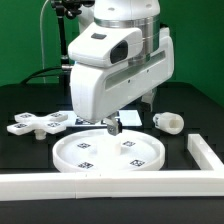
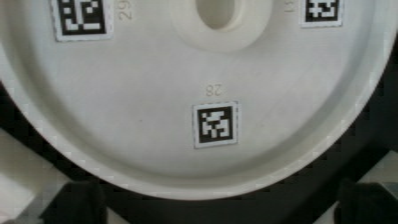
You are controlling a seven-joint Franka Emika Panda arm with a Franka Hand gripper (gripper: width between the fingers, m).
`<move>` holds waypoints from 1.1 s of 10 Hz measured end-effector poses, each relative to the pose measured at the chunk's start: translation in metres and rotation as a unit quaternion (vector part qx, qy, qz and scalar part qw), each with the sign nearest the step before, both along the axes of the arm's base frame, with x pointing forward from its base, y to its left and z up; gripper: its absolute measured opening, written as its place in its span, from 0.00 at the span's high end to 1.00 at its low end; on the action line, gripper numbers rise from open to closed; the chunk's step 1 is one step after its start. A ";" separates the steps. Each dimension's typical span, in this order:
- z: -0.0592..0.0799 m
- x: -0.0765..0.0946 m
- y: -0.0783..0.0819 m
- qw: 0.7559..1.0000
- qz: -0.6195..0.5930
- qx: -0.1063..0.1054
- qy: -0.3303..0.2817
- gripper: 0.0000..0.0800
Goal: Assemble round table
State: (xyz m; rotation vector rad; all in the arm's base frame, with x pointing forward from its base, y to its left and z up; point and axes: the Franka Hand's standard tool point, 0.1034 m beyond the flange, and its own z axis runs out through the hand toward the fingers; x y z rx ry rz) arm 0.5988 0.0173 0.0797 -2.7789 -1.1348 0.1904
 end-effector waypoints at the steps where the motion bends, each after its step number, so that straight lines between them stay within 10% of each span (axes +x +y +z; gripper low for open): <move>1: 0.000 0.002 -0.001 1.000 -0.001 0.000 0.000 0.19; 11: -0.009 -0.007 -0.011 0.983 0.175 0.014 -0.048 0.19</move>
Offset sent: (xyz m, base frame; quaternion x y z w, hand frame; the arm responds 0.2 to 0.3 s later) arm 0.0000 0.0000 0.0000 0.0000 0.0000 0.0000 1.0000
